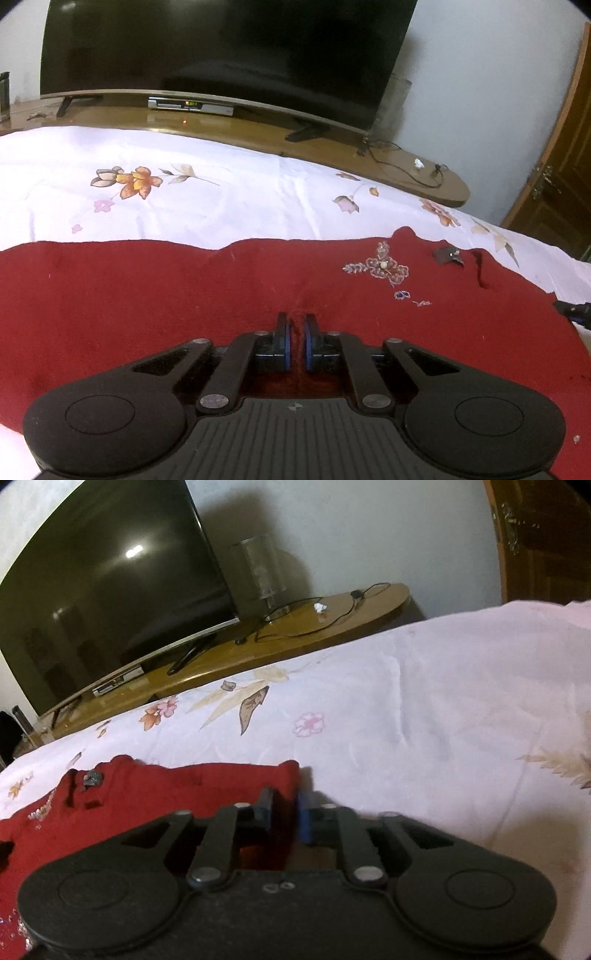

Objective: Fold small clothes

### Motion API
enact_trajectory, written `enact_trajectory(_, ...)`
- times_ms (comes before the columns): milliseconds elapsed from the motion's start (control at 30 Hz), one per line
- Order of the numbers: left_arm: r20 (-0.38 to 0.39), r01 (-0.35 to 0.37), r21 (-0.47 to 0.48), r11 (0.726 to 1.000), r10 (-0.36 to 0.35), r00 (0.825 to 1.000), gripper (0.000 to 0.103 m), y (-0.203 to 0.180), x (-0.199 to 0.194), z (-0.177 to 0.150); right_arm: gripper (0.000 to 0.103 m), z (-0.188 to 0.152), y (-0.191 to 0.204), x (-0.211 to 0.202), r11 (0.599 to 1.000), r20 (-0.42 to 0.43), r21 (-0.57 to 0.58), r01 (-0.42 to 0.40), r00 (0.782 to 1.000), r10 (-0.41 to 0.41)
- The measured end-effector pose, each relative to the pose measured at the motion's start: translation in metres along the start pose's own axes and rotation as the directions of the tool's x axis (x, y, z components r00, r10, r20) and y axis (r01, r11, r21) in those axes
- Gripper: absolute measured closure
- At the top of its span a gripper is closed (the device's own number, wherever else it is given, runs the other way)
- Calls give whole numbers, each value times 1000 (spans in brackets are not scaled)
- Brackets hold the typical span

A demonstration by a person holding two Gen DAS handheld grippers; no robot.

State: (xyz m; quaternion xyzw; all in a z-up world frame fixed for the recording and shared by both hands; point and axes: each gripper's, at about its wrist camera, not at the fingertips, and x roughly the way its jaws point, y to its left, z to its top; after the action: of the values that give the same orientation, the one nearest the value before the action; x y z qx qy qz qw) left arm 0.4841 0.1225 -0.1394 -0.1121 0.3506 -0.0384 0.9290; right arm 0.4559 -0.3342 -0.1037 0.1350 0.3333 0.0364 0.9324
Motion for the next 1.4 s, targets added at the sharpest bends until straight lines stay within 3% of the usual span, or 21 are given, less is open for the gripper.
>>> enact_trajectory(33,2,1,1,1000,-1,1000,94,0,0,0,73,-1,1,-8,1000,15,-2,16,1000,-16)
enact_trajectory(100,11,1,-2,1000,-1,1000,94,0,0,-2,73,-2,6,-25,1000,54,-19,24,998,-23)
enact_trajectory(167,21,1,-5,1000,-1,1000,94,0,0,-4,80,-8,16,-41,998,50,-54,-11,999,14)
enact_trajectory(300,19,6,-4,1000,-5,1000,94,1,0,-4,82,-35,51,-58,981,11,-178,-72,997,75)
enact_trajectory(367,16,10,12,1000,-10,1000,93,1,0,-4,85,-49,59,-49,971,-31,-237,-8,1000,0)
enact_trajectory(533,15,12,-6,1000,-12,1000,93,3,-6,0,85,-44,62,-51,977,-20,-209,42,999,-48)
enact_trajectory(633,97,-37,-21,999,39,994,93,-3,-37,1,83,-44,75,-69,972,23,-232,44,999,-40)
enact_trajectory(767,184,44,2,999,-44,982,93,-28,-72,-9,81,-45,85,-84,972,43,-235,27,999,-18)
enact_trajectory(833,145,93,46,995,-99,984,93,-50,-65,-15,81,-48,92,-82,973,37,-232,12,999,-3)
enact_trajectory(933,85,116,120,986,-126,988,93,-86,-42,-23,81,-57,110,-72,969,15,-247,-6,1000,10)
enact_trajectory(1033,33,119,135,984,-124,992,93,-110,-24,-31,81,-67,129,-63,967,8,-255,-18,1000,21)
enact_trajectory(1100,-4,73,181,981,-73,997,93,-121,-17,-42,81,-73,138,-55,964,-13,-266,-21,1000,19)
enact_trajectory(1233,26,50,165,985,-55,998,93,-97,-28,-50,83,-81,138,-50,954,-4,-296,38,999,-41)
enact_trajectory(1300,41,1,130,992,-7,999,93,-71,-37,-52,83,-77,124,-56,959,17,-262,109,994,-108)
enact_trajectory(1400,42,36,45,998,-38,998,95,-37,-43,-53,84,-74,92,-64,975,22,-153,162,987,-160)
